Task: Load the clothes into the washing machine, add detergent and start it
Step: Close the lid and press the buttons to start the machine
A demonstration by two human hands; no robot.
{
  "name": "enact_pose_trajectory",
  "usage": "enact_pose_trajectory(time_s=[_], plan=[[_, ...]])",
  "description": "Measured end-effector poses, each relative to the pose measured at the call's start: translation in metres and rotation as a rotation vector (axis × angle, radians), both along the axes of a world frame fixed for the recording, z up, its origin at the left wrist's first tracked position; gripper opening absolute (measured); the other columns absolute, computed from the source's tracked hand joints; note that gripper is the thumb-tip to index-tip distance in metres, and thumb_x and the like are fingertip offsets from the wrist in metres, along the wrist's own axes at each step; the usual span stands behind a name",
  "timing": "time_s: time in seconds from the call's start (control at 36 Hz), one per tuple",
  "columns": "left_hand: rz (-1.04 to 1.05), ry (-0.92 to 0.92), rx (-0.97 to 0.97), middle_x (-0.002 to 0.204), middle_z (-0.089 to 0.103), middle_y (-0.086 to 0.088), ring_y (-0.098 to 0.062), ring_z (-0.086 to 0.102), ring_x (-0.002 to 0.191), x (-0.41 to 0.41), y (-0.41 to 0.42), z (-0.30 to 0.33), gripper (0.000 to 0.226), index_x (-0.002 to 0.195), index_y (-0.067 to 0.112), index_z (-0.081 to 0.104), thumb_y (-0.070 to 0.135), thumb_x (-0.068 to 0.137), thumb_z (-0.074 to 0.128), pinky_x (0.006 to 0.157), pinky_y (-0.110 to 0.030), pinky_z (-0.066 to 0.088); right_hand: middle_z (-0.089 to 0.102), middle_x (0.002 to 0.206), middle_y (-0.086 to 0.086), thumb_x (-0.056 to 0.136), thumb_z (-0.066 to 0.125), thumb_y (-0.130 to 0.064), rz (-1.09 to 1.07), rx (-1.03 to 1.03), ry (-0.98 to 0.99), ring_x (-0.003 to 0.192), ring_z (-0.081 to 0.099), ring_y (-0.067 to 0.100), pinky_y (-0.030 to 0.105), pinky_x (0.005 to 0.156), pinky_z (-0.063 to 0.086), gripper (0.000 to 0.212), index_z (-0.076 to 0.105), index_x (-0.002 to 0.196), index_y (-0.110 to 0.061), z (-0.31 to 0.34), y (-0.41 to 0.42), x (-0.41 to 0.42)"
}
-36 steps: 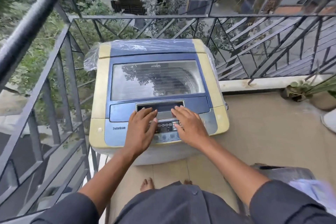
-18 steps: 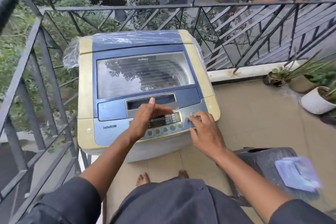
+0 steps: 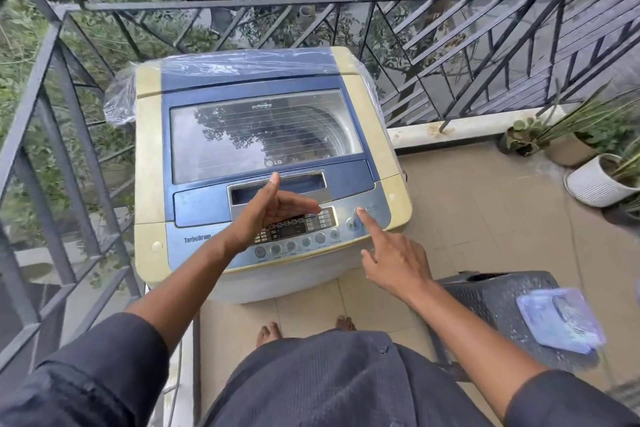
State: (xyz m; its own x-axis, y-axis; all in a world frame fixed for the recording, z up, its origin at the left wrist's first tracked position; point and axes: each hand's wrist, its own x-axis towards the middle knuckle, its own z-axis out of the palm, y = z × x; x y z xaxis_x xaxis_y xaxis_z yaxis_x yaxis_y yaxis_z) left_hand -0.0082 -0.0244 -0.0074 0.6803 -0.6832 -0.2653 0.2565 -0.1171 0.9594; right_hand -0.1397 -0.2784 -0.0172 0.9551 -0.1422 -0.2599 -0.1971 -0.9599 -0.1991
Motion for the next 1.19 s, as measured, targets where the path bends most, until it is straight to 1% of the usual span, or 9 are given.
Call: enact_pose_trajectory(time_s=[0.11, 0.25, 0.33, 0.42, 0.56, 0.72, 0.83, 1.03, 1.19], plan=[[-0.049, 0.039, 0.023, 0.131, 0.073, -0.017, -0.028, 0.064, 0.132, 0.008, 0.001, 0.002, 0.095, 0.127, -0.001, 0.072, 0.063, 0.103, 0.007, 0.123, -0.045, 0.038, 0.066, 0.084, 0.002, 0.095, 0.051, -0.036, 0.012, -0.009, 0.009, 0.078, 0.064, 0.027, 0.037, 0.073, 0.053, 0.089, -0.008, 0.161, -0.046, -0.005, -0.001, -0.003], [-0.100, 0.100, 0.013, 0.131, 0.070, -0.025, -0.034, 0.063, 0.133, 0.020, 0.002, 0.000, 0.101, 0.127, -0.007, 0.070, 0.066, 0.102, 0.006, 0.124, -0.049, 0.035, 0.063, 0.074, 0.006, 0.088, 0.055, -0.023, 0.033, -0.003, 0.032, 0.066, 0.061, 0.029, 0.041, 0.067, 0.057, 0.107, -0.024, 0.157, -0.048, -0.008, 0.002, -0.009], [-0.121, 0.112, 0.020, 0.132, 0.069, -0.025, -0.034, 0.063, 0.133, 0.023, 0.001, 0.002, 0.101, 0.128, -0.010, 0.068, 0.065, 0.101, 0.006, 0.124, -0.047, 0.037, 0.061, 0.067, 0.007, 0.085, 0.057, -0.018, 0.030, -0.003, 0.039, 0.061, 0.059, 0.032, 0.042, 0.065, 0.058, 0.114, -0.028, 0.155, -0.048, -0.010, 0.004, -0.012], [-0.107, 0.111, 0.024, 0.132, 0.070, -0.024, -0.032, 0.064, 0.132, 0.022, 0.001, 0.004, 0.101, 0.128, -0.009, 0.068, 0.066, 0.101, 0.007, 0.124, -0.046, 0.038, 0.059, 0.064, 0.007, 0.084, 0.057, -0.017, 0.025, -0.005, 0.048, 0.057, 0.058, 0.031, 0.042, 0.063, 0.058, 0.115, -0.029, 0.154, -0.047, -0.010, 0.007, -0.013], [-0.049, 0.099, 0.032, 0.131, 0.072, -0.019, -0.029, 0.064, 0.133, 0.014, 0.000, -0.003, 0.099, 0.126, 0.000, 0.073, 0.069, 0.101, 0.008, 0.124, -0.047, 0.036, 0.058, 0.060, 0.007, 0.081, 0.057, -0.015, -0.002, 0.004, 0.035, 0.054, 0.058, 0.033, 0.044, 0.063, 0.058, 0.116, -0.026, 0.156, -0.048, -0.014, 0.011, -0.012], [-0.023, 0.055, 0.048, 0.129, 0.074, -0.016, -0.028, 0.066, 0.130, 0.008, -0.002, -0.002, 0.096, 0.126, -0.003, 0.072, 0.063, 0.103, 0.007, 0.123, -0.044, 0.039, 0.058, 0.058, 0.008, 0.080, 0.058, -0.015, -0.008, 0.031, 0.020, 0.052, 0.058, 0.033, 0.046, 0.060, 0.059, 0.118, -0.024, 0.155, -0.051, -0.015, 0.011, -0.013], [-0.015, 0.064, 0.046, 0.128, 0.074, -0.017, -0.028, 0.066, 0.130, 0.009, -0.002, -0.001, 0.094, 0.123, 0.000, 0.075, 0.063, 0.104, 0.007, 0.123, -0.047, 0.038, 0.059, 0.059, 0.007, 0.082, 0.059, -0.015, -0.005, 0.043, 0.021, 0.053, 0.059, 0.032, 0.046, 0.061, 0.060, 0.117, -0.026, 0.155, -0.050, -0.016, 0.011, -0.014], [-0.016, 0.057, 0.063, 0.128, 0.074, -0.017, -0.028, 0.066, 0.130, 0.009, -0.001, 0.000, 0.094, 0.124, 0.000, 0.075, 0.059, 0.109, 0.003, 0.124, -0.050, 0.037, 0.057, 0.057, 0.006, 0.081, 0.058, -0.015, -0.020, 0.043, 0.019, 0.050, 0.057, 0.032, 0.045, 0.059, 0.059, 0.117, -0.026, 0.155, -0.049, -0.015, 0.015, -0.016], [-0.018, 0.056, 0.052, 0.128, 0.074, -0.018, -0.030, 0.066, 0.129, 0.009, -0.001, 0.000, 0.094, 0.124, -0.001, 0.074, 0.059, 0.109, 0.003, 0.123, -0.051, 0.038, 0.059, 0.060, 0.008, 0.084, 0.058, -0.016, -0.028, 0.041, 0.027, 0.053, 0.059, 0.033, 0.046, 0.061, 0.059, 0.117, -0.028, 0.154, -0.049, -0.017, 0.017, -0.016]])
